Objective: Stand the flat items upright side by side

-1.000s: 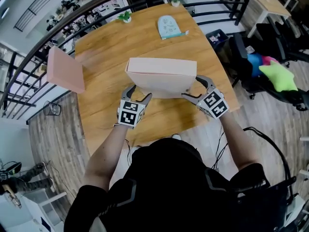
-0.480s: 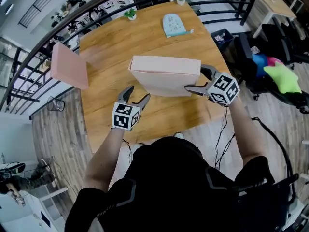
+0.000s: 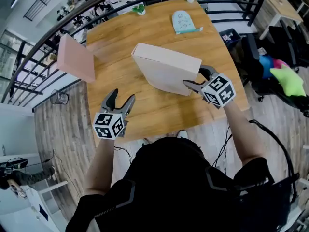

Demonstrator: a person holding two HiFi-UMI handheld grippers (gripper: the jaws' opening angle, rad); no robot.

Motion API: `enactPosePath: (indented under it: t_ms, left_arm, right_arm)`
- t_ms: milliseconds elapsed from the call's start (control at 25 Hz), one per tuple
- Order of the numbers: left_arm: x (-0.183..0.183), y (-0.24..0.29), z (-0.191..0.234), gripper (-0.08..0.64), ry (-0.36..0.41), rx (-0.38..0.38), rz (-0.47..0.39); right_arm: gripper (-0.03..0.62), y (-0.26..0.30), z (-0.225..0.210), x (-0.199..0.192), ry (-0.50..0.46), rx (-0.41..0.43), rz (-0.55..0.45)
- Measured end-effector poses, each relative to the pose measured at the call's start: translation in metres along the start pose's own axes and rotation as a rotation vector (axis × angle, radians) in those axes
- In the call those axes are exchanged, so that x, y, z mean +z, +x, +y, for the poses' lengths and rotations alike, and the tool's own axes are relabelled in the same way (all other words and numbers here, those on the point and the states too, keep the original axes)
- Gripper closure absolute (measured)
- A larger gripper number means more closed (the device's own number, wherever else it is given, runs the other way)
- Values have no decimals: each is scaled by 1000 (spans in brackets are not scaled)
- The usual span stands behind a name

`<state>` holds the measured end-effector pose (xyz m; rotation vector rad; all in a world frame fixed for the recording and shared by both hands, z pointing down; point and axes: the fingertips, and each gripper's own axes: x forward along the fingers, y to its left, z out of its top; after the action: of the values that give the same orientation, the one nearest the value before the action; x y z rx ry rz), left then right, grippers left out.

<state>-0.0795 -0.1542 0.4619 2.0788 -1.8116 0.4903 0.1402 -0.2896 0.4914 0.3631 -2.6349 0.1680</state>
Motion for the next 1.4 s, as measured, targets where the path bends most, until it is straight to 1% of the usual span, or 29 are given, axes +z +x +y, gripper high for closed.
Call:
enactPosePath:
  t_ms: [160,280,480,640,800,920,1080,1240,1400]
  left_arm:
    - [4,-31,34,213,-52,88,-54]
    - [7,-54,55,213,-86,126,-105]
    - [9,-86,86,213,-114,177,-148]
    - [7,-111,107,213,-94,209,-163]
    - [9,-144,138,213,-116,221,-230]
    - [1,-162,159,213,-121,257,-223]
    - [-8,-182,185,213,-142,285,-222]
    - [-15,-203,208,213,-119,294,-218]
    - [-21,-222,232,213,-99,284,-224]
  right_arm:
    - [284,20,18,9,26,-75,0]
    - [286,35,31,15,45,-104,16]
    - [288,66,51,31,63,-120,37]
    - [288,91,69,42,79,-133,65]
    - [288,123,95,58,90,-134,90]
    - [288,147,112,69,106,-148,94]
    - [287,177,126,84,139,-207,84]
    - [287,205,140,99,157,-250,76]
    - [287,228,150,112,193,-296,77]
